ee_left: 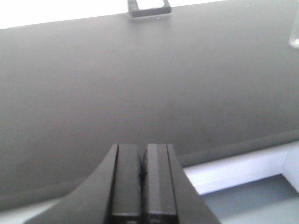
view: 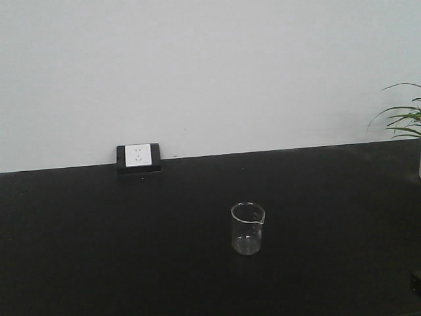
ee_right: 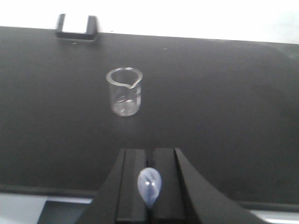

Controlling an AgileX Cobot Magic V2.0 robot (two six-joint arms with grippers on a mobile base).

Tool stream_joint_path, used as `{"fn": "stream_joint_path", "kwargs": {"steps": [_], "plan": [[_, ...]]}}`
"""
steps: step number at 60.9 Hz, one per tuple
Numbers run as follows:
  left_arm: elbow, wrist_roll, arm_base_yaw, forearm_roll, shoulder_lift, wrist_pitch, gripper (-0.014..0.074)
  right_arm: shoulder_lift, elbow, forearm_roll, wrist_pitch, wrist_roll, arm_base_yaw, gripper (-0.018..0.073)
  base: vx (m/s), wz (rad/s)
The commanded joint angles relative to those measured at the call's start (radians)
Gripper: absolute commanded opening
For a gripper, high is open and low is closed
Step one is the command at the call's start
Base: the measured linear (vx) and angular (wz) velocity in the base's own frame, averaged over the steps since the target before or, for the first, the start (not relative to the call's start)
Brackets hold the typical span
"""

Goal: Grab transparent chemical and place on left bench
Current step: 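Drive the base to the bench with the white bins, holding the dropper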

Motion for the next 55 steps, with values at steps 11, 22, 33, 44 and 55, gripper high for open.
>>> {"fn": "stream_joint_path", "kwargs": {"steps": [11,22,33,44,55], "plan": [[0.016,-0.008,-0.002,-0.001,-0.019,-0.078,-0.0003,-0.002,-0.035,0.000,-0.073,-0.009,0.001,0.0000,-0.32,0.25],[0.016,-0.008,-0.002,-0.001,-0.019,-0.078,-0.0003,-0.002,-0.035,0.000,-0.073,-0.009,0.001,0.0000,-0.35,0.28],[0.016,-0.008,-0.002,-0.001,-0.019,-0.078,-0.0003,-0.002,-0.035,0.000,-0.073,-0.009,0.001,0.0000,-0.37,0.29],[0.016,-0.008,-0.002,-0.001,-0.019,-0.078,-0.0003,-0.002,-0.035,0.000,-0.073,-0.009,0.001,0.0000,-0.38,0.32],[0.016,-0.008,-0.002,-0.001,-0.019,-0.078,-0.0003,-0.002,-0.035,0.000,-0.073,-0.009,0.001,0.0000,-0.38,0.37]]}}
